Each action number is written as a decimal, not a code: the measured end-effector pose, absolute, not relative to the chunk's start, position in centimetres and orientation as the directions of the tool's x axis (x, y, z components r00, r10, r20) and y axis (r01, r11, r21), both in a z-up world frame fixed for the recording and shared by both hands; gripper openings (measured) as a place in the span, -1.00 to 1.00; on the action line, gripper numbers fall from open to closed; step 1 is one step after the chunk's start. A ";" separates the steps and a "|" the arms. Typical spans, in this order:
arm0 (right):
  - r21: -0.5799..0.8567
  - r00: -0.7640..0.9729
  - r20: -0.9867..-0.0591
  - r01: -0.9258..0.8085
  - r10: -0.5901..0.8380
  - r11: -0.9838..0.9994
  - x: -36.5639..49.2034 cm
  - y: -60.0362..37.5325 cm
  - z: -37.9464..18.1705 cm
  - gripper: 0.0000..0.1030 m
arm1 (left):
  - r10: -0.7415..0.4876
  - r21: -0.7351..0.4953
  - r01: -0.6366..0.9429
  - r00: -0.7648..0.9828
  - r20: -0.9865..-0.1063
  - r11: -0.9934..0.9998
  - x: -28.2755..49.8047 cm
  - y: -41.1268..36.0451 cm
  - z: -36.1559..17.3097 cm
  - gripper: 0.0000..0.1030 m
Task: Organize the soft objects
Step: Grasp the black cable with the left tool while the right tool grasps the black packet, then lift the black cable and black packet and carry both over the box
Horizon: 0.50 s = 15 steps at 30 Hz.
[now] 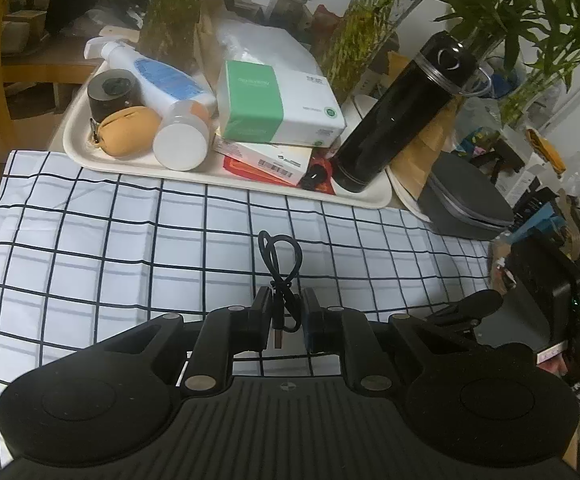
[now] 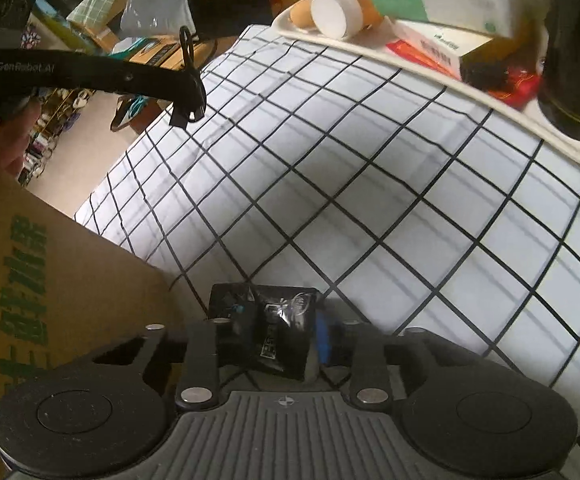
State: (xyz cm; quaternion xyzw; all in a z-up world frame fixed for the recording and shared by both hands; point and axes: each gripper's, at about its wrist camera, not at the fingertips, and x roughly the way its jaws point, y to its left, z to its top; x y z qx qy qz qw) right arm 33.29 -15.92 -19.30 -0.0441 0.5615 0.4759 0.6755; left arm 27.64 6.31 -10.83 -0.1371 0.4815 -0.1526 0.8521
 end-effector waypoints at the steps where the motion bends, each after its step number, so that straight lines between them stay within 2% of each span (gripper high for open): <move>1: 0.473 -0.071 -0.799 -0.688 0.597 0.551 33.3 -16.2 -19.3 -0.47 | -0.392 -0.378 0.132 0.489 -0.779 0.916 27.6 6.3 -10.8 -0.70; 15: 0.226 0.370 -0.800 -0.542 0.471 0.810 34.0 -23.1 -15.8 -0.55 | -0.394 -0.394 0.116 0.516 -0.761 0.912 27.3 6.6 -10.2 -0.70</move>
